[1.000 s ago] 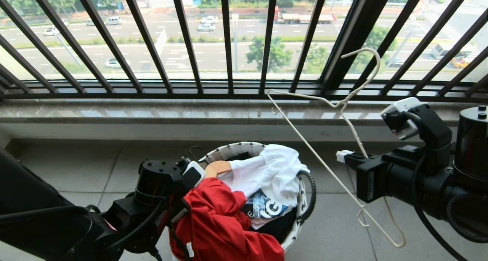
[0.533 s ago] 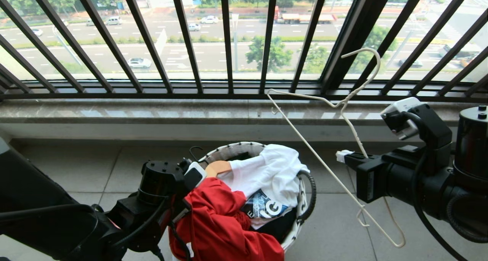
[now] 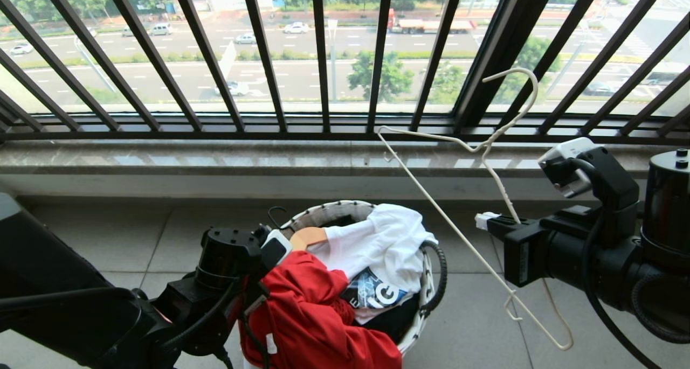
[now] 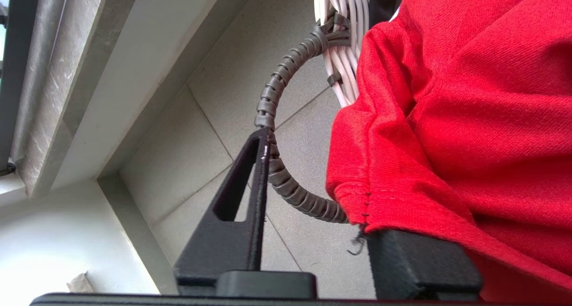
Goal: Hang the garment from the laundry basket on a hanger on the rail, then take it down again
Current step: Pick up clothes from the basket
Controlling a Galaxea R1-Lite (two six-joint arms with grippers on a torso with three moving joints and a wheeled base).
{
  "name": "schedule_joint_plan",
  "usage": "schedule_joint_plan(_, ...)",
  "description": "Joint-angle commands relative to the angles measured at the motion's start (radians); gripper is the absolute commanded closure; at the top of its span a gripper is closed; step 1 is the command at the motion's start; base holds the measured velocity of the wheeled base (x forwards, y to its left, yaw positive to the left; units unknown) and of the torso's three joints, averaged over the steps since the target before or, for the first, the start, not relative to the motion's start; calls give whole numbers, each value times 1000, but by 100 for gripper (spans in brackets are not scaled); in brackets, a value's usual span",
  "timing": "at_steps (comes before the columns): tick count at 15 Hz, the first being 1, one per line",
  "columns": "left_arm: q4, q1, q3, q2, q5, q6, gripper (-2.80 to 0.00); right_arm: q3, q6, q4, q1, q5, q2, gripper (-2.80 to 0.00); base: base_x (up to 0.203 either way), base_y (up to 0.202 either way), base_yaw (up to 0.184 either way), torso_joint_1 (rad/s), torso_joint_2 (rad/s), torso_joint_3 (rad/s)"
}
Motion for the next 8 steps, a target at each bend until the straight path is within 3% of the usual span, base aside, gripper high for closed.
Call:
schedule_joint_plan(1, -4, 0, -1, -2, 1, 2, 0, -1, 0, -2, 0, -2, 0, 0, 0, 0, 0, 0, 0, 0)
schedule_joint_plan(5, -3, 16, -24, -51, -4, -20, 0, -1, 0, -2, -1, -3, 0, 0, 0, 0, 0, 0, 0, 0)
schedule_joint_plan(8, 22, 15, -25, -162, -73, -28, 0, -6, 2, -2, -1, -2, 0, 0, 0, 0, 0, 0, 0, 0)
